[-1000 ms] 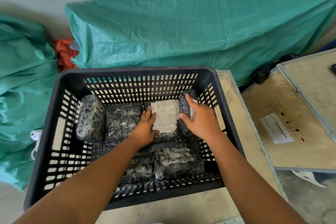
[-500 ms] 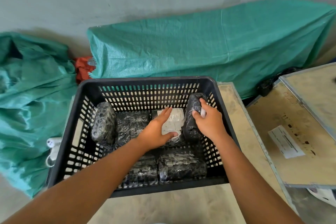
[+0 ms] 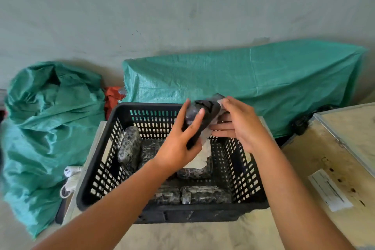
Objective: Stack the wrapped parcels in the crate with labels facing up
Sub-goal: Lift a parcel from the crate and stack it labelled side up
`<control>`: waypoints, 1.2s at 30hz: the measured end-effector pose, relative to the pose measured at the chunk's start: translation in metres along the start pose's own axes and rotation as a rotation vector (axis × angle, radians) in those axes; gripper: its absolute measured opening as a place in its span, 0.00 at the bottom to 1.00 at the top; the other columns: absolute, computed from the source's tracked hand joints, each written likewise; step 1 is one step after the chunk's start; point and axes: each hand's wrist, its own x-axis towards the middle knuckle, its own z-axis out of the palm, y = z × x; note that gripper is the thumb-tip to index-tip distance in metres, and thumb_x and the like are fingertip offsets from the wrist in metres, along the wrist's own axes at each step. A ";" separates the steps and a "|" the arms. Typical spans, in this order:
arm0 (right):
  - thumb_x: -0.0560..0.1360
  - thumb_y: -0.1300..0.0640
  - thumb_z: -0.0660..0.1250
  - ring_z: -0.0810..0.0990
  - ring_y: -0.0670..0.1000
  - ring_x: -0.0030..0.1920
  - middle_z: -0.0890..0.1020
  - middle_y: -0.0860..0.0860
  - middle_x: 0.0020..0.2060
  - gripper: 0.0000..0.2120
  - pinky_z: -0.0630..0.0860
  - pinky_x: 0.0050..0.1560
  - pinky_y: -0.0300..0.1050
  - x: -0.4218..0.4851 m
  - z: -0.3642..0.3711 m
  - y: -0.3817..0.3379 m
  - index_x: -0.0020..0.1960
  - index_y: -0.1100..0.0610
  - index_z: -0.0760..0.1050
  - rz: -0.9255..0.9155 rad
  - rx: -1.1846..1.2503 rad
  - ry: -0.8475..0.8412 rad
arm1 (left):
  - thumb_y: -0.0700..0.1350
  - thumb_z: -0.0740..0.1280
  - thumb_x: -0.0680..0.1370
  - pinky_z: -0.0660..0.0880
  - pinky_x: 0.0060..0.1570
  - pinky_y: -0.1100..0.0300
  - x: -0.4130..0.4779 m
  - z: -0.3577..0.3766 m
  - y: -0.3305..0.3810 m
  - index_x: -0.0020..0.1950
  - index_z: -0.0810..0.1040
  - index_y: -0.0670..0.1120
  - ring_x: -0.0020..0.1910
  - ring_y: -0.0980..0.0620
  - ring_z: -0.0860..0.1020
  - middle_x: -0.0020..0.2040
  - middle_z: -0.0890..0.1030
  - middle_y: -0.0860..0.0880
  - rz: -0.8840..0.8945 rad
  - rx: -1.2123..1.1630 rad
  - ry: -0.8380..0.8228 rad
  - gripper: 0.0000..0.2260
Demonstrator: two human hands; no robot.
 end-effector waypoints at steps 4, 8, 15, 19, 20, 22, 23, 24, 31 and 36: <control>0.80 0.47 0.68 0.88 0.50 0.47 0.84 0.48 0.57 0.34 0.84 0.36 0.50 -0.012 0.001 0.005 0.81 0.45 0.56 -0.119 -0.141 0.010 | 0.39 0.70 0.78 0.70 0.71 0.47 0.004 -0.029 0.007 0.75 0.71 0.61 0.78 0.52 0.61 0.78 0.62 0.45 -0.351 -0.222 0.097 0.29; 0.76 0.44 0.73 0.76 0.45 0.66 0.74 0.42 0.71 0.31 0.79 0.60 0.50 -0.016 0.000 0.027 0.76 0.37 0.66 -0.276 -0.458 0.024 | 0.35 0.69 0.78 0.79 0.60 0.51 0.008 -0.047 0.011 0.69 0.78 0.62 0.67 0.58 0.75 0.69 0.74 0.50 -0.505 -0.457 0.176 0.26; 0.72 0.48 0.78 0.63 0.44 0.77 0.67 0.40 0.77 0.41 0.67 0.74 0.45 -0.010 -0.008 0.052 0.79 0.37 0.62 -0.204 -0.497 -0.232 | 0.37 0.68 0.80 0.82 0.55 0.50 0.009 -0.043 -0.002 0.68 0.75 0.67 0.61 0.51 0.82 0.64 0.82 0.56 -0.721 -0.707 0.057 0.26; 0.72 0.56 0.79 0.62 0.42 0.75 0.67 0.43 0.77 0.42 0.63 0.65 0.32 0.005 -0.017 0.072 0.80 0.45 0.62 -0.135 -0.557 -0.184 | 0.42 0.65 0.83 0.65 0.74 0.48 0.010 -0.022 -0.022 0.75 0.64 0.67 0.78 0.49 0.63 0.79 0.65 0.52 -0.786 -0.555 -0.205 0.27; 0.72 0.57 0.79 0.62 0.42 0.74 0.67 0.44 0.77 0.43 0.62 0.66 0.34 0.010 -0.019 0.078 0.81 0.46 0.61 -0.119 -0.585 -0.180 | 0.44 0.64 0.83 0.57 0.76 0.49 0.010 -0.017 -0.029 0.78 0.59 0.66 0.80 0.51 0.55 0.81 0.60 0.52 -0.774 -0.444 -0.308 0.28; 0.71 0.58 0.79 0.63 0.42 0.73 0.67 0.47 0.77 0.44 0.61 0.69 0.37 0.019 -0.024 0.090 0.81 0.49 0.60 -0.093 -0.638 -0.174 | 0.45 0.65 0.83 0.56 0.73 0.58 0.008 -0.008 -0.043 0.80 0.51 0.66 0.77 0.57 0.55 0.81 0.58 0.54 -0.767 -0.290 -0.483 0.33; 0.71 0.58 0.80 0.63 0.44 0.74 0.66 0.49 0.77 0.45 0.61 0.69 0.37 0.024 -0.025 0.096 0.81 0.49 0.59 -0.085 -0.657 -0.174 | 0.44 0.66 0.82 0.62 0.69 0.61 0.007 -0.003 -0.050 0.80 0.47 0.65 0.74 0.56 0.60 0.81 0.58 0.54 -0.768 -0.255 -0.547 0.36; 0.71 0.59 0.80 0.64 0.45 0.74 0.66 0.50 0.78 0.45 0.61 0.69 0.37 0.029 -0.024 0.102 0.81 0.50 0.59 -0.074 -0.673 -0.175 | 0.43 0.67 0.81 0.67 0.64 0.63 0.006 0.002 -0.056 0.80 0.44 0.65 0.71 0.56 0.63 0.81 0.58 0.53 -0.765 -0.229 -0.596 0.39; 0.69 0.60 0.81 0.68 0.56 0.73 0.67 0.55 0.73 0.48 0.64 0.67 0.39 0.071 -0.008 0.143 0.82 0.49 0.58 0.064 -0.719 -0.106 | 0.38 0.66 0.81 0.77 0.53 0.61 -0.003 0.042 -0.096 0.80 0.38 0.65 0.72 0.43 0.71 0.83 0.47 0.46 -0.843 -0.134 -0.627 0.45; 0.67 0.60 0.82 0.67 0.58 0.73 0.66 0.57 0.73 0.50 0.63 0.74 0.45 0.089 -0.003 0.174 0.81 0.48 0.59 0.121 -0.764 -0.062 | 0.38 0.66 0.81 0.73 0.37 0.74 -0.028 0.070 -0.122 0.79 0.36 0.66 0.68 0.43 0.73 0.83 0.46 0.43 -0.886 -0.099 -0.593 0.45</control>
